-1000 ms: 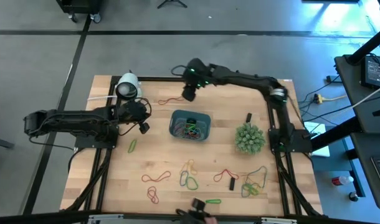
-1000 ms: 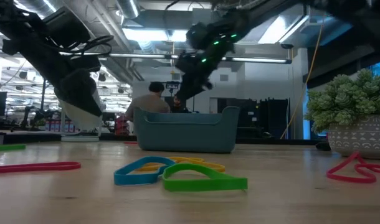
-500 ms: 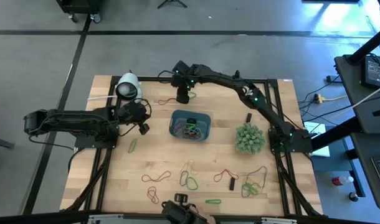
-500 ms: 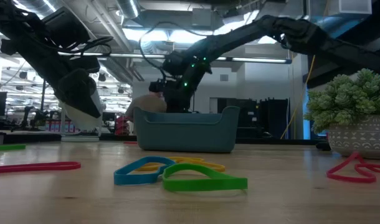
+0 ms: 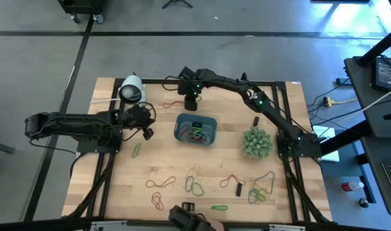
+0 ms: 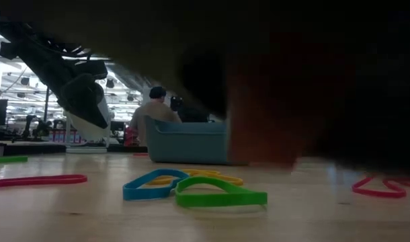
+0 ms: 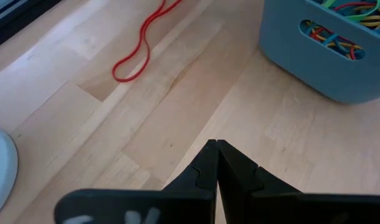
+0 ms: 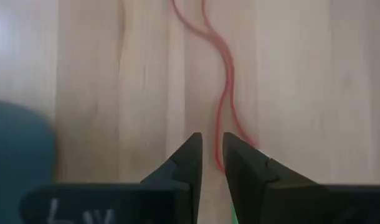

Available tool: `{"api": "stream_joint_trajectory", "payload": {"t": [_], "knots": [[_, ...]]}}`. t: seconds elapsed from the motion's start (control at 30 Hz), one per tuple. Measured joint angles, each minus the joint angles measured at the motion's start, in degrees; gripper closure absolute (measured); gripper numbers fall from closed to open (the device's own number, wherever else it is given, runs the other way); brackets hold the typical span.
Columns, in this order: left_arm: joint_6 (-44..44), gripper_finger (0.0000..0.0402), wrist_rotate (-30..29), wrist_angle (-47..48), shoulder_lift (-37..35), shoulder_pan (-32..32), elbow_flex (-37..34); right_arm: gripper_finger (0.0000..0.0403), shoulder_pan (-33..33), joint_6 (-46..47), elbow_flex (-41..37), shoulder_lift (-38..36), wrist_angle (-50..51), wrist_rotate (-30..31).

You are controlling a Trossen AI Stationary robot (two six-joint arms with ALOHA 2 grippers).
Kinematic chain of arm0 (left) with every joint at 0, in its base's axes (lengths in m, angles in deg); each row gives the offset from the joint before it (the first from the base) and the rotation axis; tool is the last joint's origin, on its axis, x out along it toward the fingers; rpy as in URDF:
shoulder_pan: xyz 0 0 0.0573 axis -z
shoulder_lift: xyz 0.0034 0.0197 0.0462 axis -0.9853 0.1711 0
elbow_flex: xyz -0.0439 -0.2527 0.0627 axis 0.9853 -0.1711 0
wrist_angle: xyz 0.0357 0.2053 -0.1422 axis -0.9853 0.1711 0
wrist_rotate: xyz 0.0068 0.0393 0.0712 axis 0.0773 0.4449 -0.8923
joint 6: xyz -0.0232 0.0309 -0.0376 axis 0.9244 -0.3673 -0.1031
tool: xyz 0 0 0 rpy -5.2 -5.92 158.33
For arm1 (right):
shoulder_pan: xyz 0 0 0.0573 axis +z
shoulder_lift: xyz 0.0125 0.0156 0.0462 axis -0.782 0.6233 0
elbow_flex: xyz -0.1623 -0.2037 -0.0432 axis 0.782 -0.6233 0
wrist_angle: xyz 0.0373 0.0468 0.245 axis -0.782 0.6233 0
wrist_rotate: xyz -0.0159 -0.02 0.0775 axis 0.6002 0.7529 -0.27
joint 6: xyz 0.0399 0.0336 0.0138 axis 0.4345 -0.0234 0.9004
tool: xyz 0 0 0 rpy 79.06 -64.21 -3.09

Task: Pick and place rubber bands into bin

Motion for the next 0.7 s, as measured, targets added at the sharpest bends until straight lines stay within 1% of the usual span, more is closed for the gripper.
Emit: {"api": "stream_joint_trajectory", "payload": {"t": [0.17,0.5,0.7], "knots": [[0.0,0.04,0.0,0.0,0.0,0.0,0.0,0.0328,-0.2,0.0,-0.1,0.9,0.7,0.2],[0.0,0.04,0.0,0.7,0.0,0.0,0.0,0.0266,0.5,-1.8,0.0,1.1,-1.7,0.1],[0.4,0.0399,0.0,1.0,0.0,0.0,0.0,0.0264,1.3,-3.0,0.0,1.8,-2.5,1.7]]}}
